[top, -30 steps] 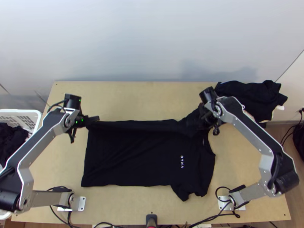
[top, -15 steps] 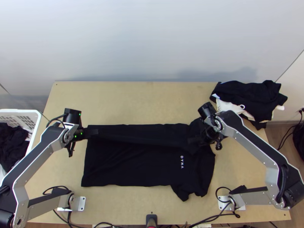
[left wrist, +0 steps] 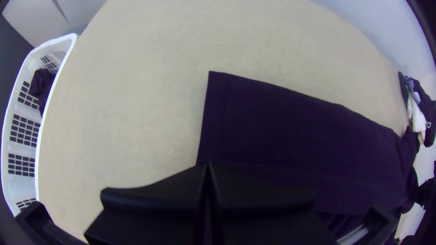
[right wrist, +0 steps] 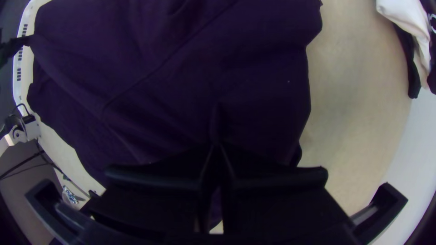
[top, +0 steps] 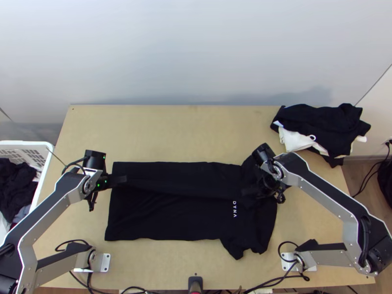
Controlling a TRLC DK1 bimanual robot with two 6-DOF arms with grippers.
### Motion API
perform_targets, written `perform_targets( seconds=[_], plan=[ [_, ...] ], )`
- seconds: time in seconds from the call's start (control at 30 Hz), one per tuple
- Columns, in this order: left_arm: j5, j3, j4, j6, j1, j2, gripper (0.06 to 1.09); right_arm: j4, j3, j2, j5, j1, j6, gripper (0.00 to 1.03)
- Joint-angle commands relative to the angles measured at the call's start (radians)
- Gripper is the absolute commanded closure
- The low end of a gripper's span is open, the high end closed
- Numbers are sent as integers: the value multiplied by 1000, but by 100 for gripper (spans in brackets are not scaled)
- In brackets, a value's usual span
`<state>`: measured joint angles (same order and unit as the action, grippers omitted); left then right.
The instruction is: Fold the t-shirt
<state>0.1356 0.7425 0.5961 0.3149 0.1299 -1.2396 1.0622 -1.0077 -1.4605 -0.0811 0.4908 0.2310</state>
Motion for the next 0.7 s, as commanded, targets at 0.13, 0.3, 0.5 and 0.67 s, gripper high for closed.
perform_targets(
  seconds=[0.13,0.3,0.5,0.67],
  plan=[
    [-1,-83,-7,-10,10,14,104,-53,61,8,0,12,8,100],
    [1,-132,-48,-10,8,14,104,-96,75,35,1,15,16,100],
    [-1,-126,-67,82,-23,58,79,-93,55,75,141,22,42,6],
    [-24,-80,-10,102,-29,65,40,-64,20,95,139,15,56,3]
  ],
)
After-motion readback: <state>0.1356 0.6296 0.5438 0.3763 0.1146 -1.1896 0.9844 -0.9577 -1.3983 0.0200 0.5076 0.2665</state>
